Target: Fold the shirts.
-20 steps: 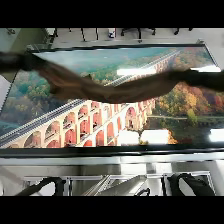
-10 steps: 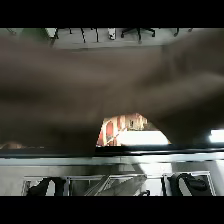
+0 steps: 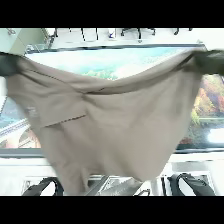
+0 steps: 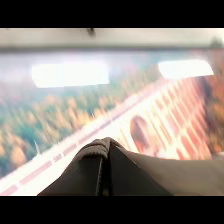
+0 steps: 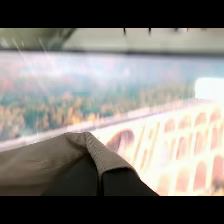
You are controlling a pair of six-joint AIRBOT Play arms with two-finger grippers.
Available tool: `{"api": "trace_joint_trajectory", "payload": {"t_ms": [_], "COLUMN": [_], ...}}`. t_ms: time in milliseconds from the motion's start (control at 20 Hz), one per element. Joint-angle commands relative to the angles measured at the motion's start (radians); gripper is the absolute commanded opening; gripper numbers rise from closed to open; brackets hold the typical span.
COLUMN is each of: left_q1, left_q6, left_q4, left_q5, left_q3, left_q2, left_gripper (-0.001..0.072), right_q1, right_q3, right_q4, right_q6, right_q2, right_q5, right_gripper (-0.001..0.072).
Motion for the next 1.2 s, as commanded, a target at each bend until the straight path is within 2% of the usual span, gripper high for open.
{"api": "trace_joint_trajectory", "payload": {"t_ms": [0, 100, 250, 500, 700, 900, 1150], "left_q1": [-0.128, -0.145, -0.144, -0.144, -0.144, -0.144, -0.144], "left_q6": [0.016, 0.016, -0.018, -0.117, -0.267, -0.284, -0.306], "left_q4": [0.086, 0.119, 0.111, 0.116, 0.242, 0.296, 0.473], "left_q5": [-0.106, -0.151, -0.148, -0.119, -0.106, -0.064, 0.198], "left_q3": [-0.124, -0.114, 0.018, 0.348, 0.535, 0.488, 0.47], "left_q2": [-0.292, -0.478, -0.737, -0.96, -0.976, -0.923, -0.916], "left_gripper": [0.0017, 0.0018, 0.0017, 0.0017, 0.0016, 0.0017, 0.0017], "right_q1": [0.002, 0.001, 0.001, -0.006, -0.023, -0.044, -0.043], "right_q3": [-0.25, -0.306, -0.264, 0.007, 0.185, 0.219, 0.214], "right_q4": [0.01, 0.028, 0.1, 0.103, 0.094, 0.072, -0.104], "right_q6": [-0.009, -0.02, -0.066, -0.032, 0.008, 0.011, 0.07], "right_q2": [-0.191, -0.349, -0.573, -0.786, -0.791, -0.791, -0.791], "right_q5": [0.164, 0.233, 0.303, 0.227, 0.164, 0.043, -0.082], "right_gripper": [0.0018, 0.0018, 0.0017, 0.0017, 0.0018, 0.0017, 0.0018]}}
